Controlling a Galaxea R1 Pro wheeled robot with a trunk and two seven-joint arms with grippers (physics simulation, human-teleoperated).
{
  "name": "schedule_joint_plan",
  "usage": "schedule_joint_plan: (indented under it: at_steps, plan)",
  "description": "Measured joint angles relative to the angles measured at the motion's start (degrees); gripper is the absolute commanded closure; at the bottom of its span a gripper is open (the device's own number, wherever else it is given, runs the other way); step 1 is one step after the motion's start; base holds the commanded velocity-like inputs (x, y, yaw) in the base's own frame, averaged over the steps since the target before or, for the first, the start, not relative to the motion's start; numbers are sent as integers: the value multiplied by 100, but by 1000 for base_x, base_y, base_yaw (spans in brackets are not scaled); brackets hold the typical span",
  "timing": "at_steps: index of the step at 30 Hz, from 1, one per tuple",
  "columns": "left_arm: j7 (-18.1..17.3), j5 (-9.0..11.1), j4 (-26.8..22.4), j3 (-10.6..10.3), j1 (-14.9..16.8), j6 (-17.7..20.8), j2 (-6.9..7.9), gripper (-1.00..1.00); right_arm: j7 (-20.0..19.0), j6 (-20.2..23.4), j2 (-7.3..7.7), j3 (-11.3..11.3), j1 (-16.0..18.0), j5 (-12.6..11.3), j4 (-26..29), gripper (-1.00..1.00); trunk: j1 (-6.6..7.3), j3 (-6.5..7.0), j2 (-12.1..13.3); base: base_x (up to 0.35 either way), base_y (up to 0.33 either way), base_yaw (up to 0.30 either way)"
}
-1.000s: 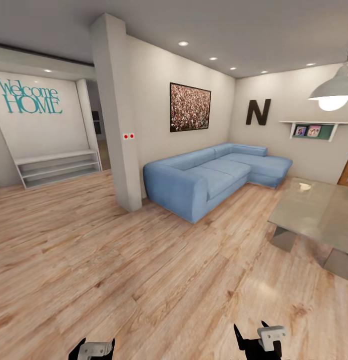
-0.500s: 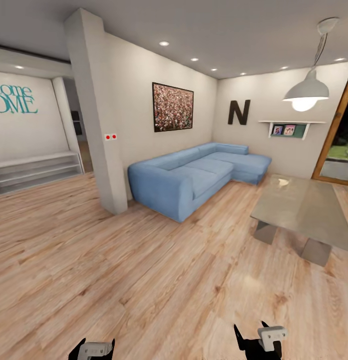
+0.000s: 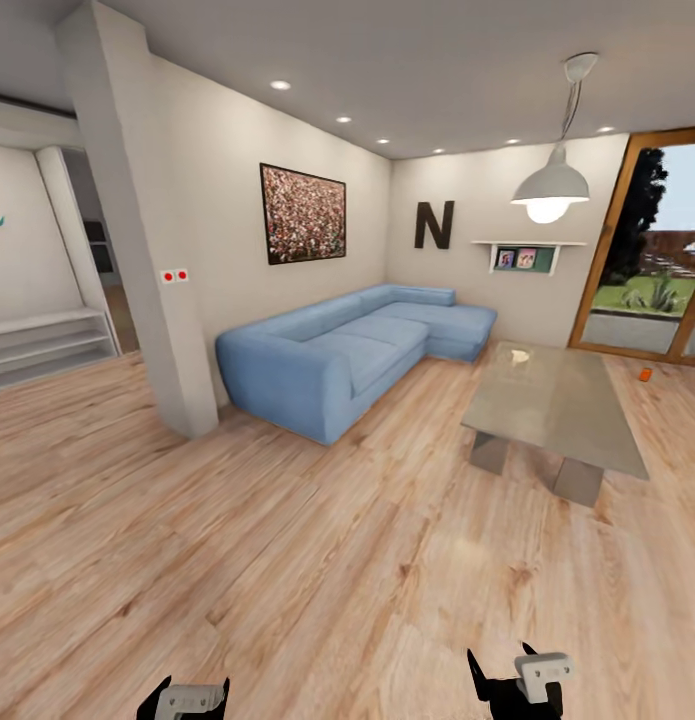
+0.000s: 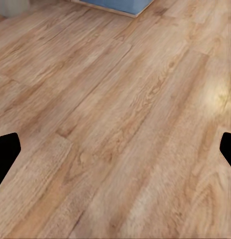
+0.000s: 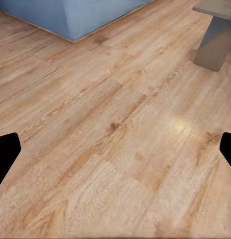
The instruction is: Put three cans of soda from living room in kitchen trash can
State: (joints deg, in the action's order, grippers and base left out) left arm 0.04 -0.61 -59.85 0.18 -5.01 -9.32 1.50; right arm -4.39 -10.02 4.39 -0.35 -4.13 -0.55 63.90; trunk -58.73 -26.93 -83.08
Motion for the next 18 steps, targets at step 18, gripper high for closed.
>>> schedule_joint_plan:
  at_steps: [18]
  plan:
    - [-13, 0, 9, 0, 0, 15, 6, -100, 0, -130, 0, 8, 0, 3, -58, -100, 0, 0, 0, 57, 180, -249]
